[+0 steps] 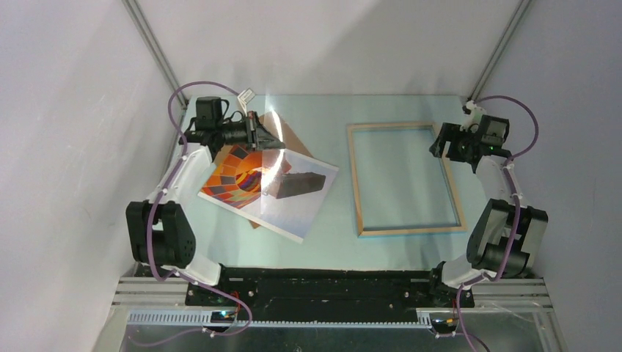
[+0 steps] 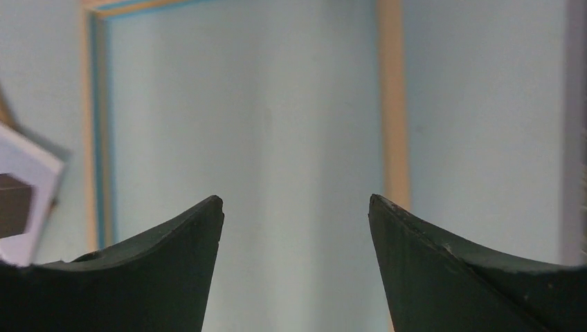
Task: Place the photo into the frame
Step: Move the photo frame to the center of the board.
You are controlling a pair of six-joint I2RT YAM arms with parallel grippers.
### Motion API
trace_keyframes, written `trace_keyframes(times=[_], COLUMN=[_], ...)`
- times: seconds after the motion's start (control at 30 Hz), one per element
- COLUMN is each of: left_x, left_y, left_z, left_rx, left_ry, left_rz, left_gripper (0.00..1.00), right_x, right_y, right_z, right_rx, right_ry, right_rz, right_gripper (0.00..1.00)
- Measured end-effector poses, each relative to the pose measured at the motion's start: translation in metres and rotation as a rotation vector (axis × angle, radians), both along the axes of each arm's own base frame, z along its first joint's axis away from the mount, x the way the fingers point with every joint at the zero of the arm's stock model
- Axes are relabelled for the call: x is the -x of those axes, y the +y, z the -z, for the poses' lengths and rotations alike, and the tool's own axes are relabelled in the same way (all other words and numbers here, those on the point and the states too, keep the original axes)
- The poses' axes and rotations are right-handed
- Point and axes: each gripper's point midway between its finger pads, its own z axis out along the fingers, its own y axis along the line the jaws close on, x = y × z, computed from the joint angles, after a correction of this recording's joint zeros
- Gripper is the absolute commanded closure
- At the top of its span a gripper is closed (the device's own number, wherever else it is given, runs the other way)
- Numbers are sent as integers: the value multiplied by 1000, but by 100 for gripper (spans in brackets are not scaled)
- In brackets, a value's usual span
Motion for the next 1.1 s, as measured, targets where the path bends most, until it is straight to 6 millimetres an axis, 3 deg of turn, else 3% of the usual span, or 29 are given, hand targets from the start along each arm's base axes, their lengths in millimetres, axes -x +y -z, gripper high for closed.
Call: trace_keyframes(times=[0.2, 0.5, 0.8, 0.97, 1.1], left_x=[6, 14, 15, 15, 15], left_y=[1, 2, 2, 2, 2], left_z=[-7, -20, -23, -23, -23], left_rx=[0, 2, 3, 3, 1], left_ry=[-22, -61, -70, -69, -69], left_rz=[-5, -5, -5, -7, -10], left_gripper=[100, 100, 100, 100, 100], right_x=[10, 24, 35, 34, 34], right_y=[-46, -66, -70, -72, -72], right_z=[40, 92, 127, 129, 128], right_rx=[113, 183, 186, 187, 185], right_ry=[123, 288, 399, 408, 413], right_rz=[87, 105, 99, 105, 101], right_gripper=[21, 29, 68, 87, 95])
